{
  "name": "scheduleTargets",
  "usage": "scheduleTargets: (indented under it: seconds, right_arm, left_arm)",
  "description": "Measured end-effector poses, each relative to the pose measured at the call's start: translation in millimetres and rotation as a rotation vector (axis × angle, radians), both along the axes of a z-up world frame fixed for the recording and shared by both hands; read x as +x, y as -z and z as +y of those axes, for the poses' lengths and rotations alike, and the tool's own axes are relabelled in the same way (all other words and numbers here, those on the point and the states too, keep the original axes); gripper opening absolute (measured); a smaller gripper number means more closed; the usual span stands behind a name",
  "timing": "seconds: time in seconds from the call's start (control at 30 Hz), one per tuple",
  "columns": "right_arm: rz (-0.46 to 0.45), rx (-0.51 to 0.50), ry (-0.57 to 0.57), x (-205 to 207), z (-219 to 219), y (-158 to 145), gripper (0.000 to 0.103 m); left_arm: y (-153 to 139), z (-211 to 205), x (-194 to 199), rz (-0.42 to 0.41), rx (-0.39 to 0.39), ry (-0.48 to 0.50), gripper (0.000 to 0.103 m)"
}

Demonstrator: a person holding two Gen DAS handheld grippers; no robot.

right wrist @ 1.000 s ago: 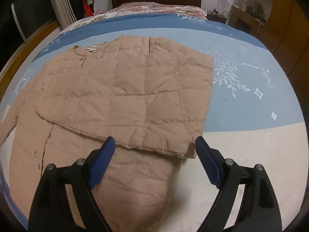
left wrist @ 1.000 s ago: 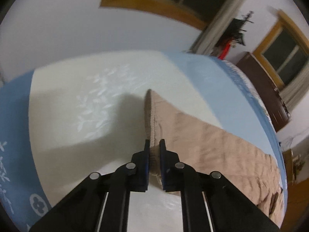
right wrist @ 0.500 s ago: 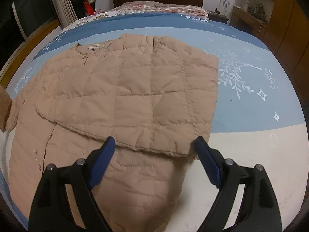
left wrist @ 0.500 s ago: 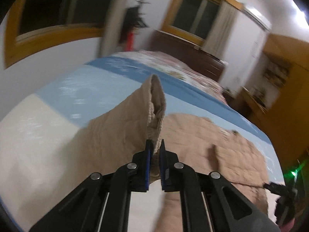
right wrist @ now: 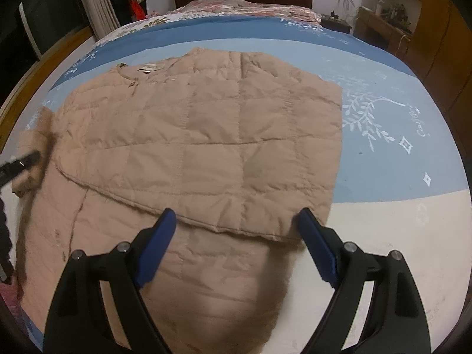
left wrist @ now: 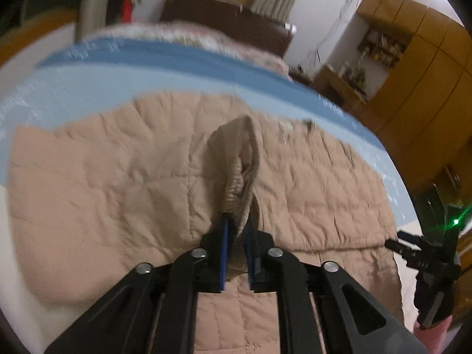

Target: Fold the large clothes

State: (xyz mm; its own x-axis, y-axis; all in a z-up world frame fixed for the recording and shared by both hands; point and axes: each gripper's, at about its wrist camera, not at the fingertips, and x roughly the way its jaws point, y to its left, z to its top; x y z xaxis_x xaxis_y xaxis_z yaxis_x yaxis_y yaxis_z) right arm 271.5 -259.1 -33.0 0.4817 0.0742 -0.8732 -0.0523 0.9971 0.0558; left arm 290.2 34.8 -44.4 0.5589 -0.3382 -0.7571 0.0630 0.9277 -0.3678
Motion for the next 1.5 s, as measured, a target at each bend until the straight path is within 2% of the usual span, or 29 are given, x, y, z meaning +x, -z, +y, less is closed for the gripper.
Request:
scheduleTargets:
  seconds: [0.1,0.17,0.23,0.27,0.4,0.5,0.57,0.6,0.73,0.87,0.9,1.0,1.07,1.13,1.17,1.2,1.23,1.27,1.4,1.5]
  right_arm:
    - [0.006,0.019,-0.03,2,11,-3,0.084]
    - [0.016,0.036,-0.05,5,21,-3,0.084]
    - [0.035,0.06,-0.084,10,36,-3,0.084]
    - [0.041,0.065,-0.1,13,45,-3,0.084]
    - [0.051,0.078,-0.161,22,81,-6,0.082]
    - [0.07,0.118,-0.202,32,111,-9,0.072]
    - [0.095,0.147,-0.231,39,130,-9,0.051]
    - [0.113,0.165,-0.247,43,141,-8,0.049]
    - [0.154,0.191,-0.309,50,181,-8,0.049]
    - [0.177,0.199,-0.356,52,219,-8,0.049]
    - [0.179,0.204,-0.365,53,225,-9,0.049]
    - [0.188,0.219,-0.387,57,244,-10,0.049]
    - [0.207,0.231,-0.398,61,255,-7,0.049]
    - [0.237,0.239,-0.398,67,263,2,0.045]
    - [0.254,0.243,-0.398,70,267,6,0.035]
    - [0.267,0.244,-0.4,72,270,10,0.03]
    - [0.272,0.262,-0.405,73,271,12,0.017]
    - [0.27,0.283,-0.411,74,271,13,0.012]
    - [0.192,0.301,-0.416,73,257,-8,0.009]
    - [0.117,0.293,-0.401,68,226,-33,0.009]
  left_arm:
    - [9,7,-13,0.057,-0.094,0.072,0.028]
    - [8,16,-24,0.047,-0.135,0.087,0.033]
    - [3,30,-33,0.025,-0.14,0.061,0.034]
    - [0,37,-33,0.017,-0.125,0.039,0.034]
    - [2,68,-31,0.007,0.032,-0.094,0.033]
    - [26,76,-23,0.062,0.019,-0.087,0.032]
    - [37,78,-21,0.07,-0.004,-0.082,0.032]
    - [38,81,-21,0.069,-0.014,-0.085,0.032]
    - [29,87,-30,0.062,0.0,-0.114,0.026]
    - [6,88,-37,0.024,0.162,-0.178,0.027]
    - [3,92,-37,0.025,0.182,-0.191,0.027]
    - [2,105,-38,0.038,0.204,-0.215,0.027]
    - [4,109,-38,0.045,0.18,-0.217,0.027]
    - [6,113,-38,0.05,0.154,-0.219,0.027]
    - [7,112,-38,0.047,0.15,-0.221,0.027]
    - [6,112,-40,0.044,0.148,-0.222,0.027]
    - [5,113,-40,0.043,0.146,-0.222,0.027]
    - [4,113,-41,0.041,0.141,-0.221,0.027]
    - [-8,116,-47,0.013,0.127,-0.232,0.028]
    - [-17,117,-49,-0.018,0.12,-0.243,0.03]
